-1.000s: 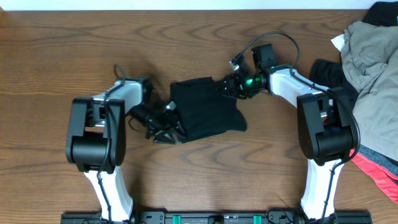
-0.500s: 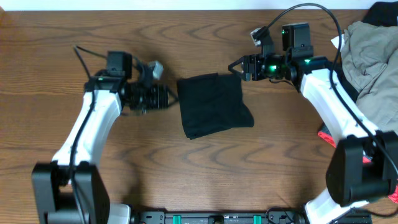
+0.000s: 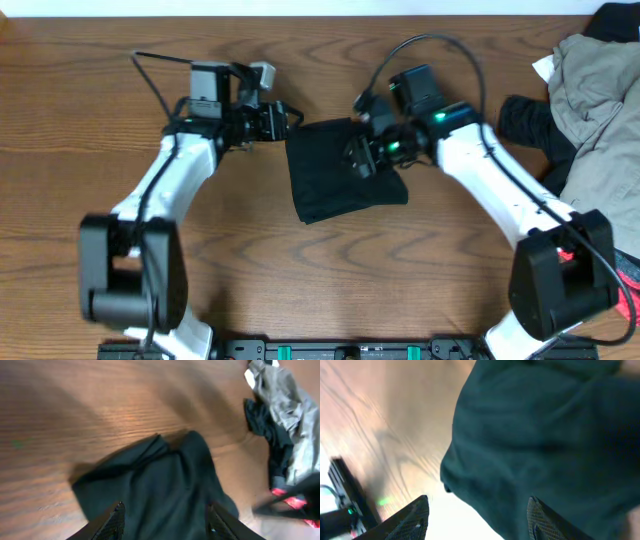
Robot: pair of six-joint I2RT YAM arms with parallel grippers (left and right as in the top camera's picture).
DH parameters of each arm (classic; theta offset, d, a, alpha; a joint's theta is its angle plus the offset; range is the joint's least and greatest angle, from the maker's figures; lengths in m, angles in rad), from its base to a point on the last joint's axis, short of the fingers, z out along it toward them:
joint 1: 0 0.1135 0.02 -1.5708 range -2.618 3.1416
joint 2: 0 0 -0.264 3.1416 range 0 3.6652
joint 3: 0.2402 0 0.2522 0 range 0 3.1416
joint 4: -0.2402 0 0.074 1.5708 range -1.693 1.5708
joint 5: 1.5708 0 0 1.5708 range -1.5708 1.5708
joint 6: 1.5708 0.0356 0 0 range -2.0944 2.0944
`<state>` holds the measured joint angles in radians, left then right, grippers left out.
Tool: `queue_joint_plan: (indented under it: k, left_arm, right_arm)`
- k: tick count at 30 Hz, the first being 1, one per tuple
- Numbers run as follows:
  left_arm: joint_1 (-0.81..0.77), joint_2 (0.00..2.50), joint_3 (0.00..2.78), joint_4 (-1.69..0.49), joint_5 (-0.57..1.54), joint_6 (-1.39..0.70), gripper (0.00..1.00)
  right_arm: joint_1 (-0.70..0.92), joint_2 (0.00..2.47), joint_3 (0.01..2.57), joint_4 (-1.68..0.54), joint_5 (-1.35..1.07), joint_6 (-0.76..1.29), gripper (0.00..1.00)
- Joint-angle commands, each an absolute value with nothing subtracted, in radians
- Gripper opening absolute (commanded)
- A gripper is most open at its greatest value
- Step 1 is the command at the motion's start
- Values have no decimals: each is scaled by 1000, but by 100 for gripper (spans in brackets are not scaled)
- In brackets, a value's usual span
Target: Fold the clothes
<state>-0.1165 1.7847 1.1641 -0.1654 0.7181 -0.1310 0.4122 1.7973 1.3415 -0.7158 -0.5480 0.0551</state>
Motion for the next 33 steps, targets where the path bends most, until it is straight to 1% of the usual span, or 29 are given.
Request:
queue_joint_plan:
  k: [1, 9, 10, 16, 18, 21, 27, 29, 31, 33]
  left_arm:
    - [-138, 1847, 1171, -126, 730, -136, 52]
    - [-179, 1962, 1171, -87, 718, -132, 52]
    - [-179, 1974, 1171, -88, 712, -132, 52]
    - [-175, 2050, 1171, -100, 710, -133, 52]
    - [-175, 2062, 1171, -109, 672, -133, 52]
    - [-175, 2064, 1171, -151, 611, -133, 52]
    - [-174, 2064, 1171, -321, 611, -133, 51]
    - [-173, 2064, 1171, -389, 608, -133, 42]
    - [-174, 2064, 1171, -441, 608, -133, 39]
    - [-174, 2064, 1171, -487, 609, -137, 39]
  right_arm:
    - [464, 1828, 1328, -728, -499, 21, 61]
    - [509, 1873, 1327, -740, -470, 21, 62]
    - [511, 1884, 1327, -741, -467, 21, 63]
    - [512, 1987, 1327, -765, -467, 21, 65]
    - [512, 2026, 1327, -798, -472, 21, 64]
    - [512, 2081, 1327, -867, -474, 21, 64]
    - [510, 2131, 1327, -910, -399, 21, 65]
    - [509, 2131, 1327, -905, -360, 21, 65]
    - [502, 2131, 1328, -903, -327, 20, 66]
    - [489, 2131, 1328, -891, -294, 20, 66]
